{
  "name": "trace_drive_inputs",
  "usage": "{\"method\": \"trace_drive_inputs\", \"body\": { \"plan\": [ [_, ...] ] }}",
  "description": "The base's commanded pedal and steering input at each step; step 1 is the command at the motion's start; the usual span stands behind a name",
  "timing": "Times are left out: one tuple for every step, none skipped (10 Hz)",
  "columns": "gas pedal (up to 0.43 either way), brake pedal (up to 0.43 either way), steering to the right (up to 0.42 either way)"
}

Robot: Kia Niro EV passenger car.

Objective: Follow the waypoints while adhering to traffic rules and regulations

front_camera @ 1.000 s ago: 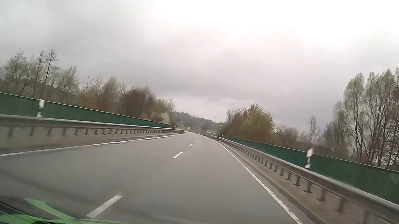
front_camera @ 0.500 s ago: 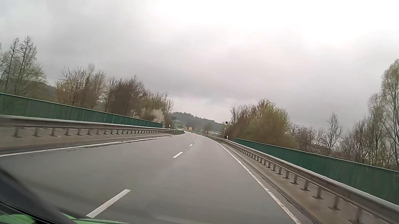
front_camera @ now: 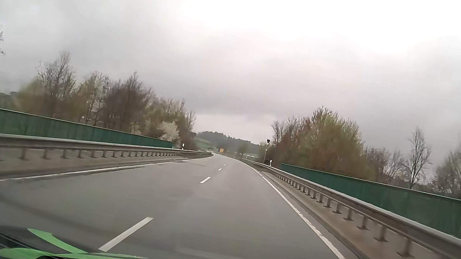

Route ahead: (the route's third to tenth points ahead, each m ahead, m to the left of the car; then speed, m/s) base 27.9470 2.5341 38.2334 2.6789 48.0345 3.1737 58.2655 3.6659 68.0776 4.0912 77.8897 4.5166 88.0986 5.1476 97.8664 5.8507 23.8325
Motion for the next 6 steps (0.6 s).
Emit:
{"method": "trace_drive_inputs", "body": {
  "plan": [
    [0.26,0.0,-0.005],
    [0.228,0.0,-0.005],
    [0.197,0.0,-0.004],
    [0.197,0.0,-0.005],
    [0.209,0.0,-0.005],
    [0.22,0.0,-0.005]
  ]
}}
